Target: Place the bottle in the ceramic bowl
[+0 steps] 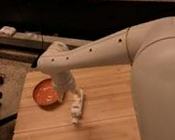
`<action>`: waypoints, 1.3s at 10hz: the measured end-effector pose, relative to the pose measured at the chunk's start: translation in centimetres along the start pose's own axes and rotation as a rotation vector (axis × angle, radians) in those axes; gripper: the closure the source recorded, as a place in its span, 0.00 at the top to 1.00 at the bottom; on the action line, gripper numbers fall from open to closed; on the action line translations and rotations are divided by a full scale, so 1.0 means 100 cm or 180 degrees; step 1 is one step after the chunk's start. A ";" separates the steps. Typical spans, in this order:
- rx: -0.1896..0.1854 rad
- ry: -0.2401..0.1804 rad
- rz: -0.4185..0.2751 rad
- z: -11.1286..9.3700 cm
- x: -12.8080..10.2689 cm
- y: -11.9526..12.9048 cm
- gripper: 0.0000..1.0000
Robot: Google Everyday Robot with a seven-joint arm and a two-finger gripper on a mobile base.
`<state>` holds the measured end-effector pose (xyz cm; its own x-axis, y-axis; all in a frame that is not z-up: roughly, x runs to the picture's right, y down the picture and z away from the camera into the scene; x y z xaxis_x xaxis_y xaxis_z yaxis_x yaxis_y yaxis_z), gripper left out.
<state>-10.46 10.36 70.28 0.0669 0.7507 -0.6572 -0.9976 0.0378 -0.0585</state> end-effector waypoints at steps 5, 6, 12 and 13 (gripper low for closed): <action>0.0002 0.0006 0.0003 0.001 0.000 -0.001 0.65; 0.0001 0.0005 0.0004 0.001 0.000 -0.001 0.65; -0.0057 0.0029 -0.0022 0.005 -0.003 -0.002 0.65; -0.0105 0.0029 -0.0019 0.008 -0.005 -0.005 0.65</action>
<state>-10.03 10.53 71.22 0.0734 0.7445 -0.6636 -0.9960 0.0205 -0.0871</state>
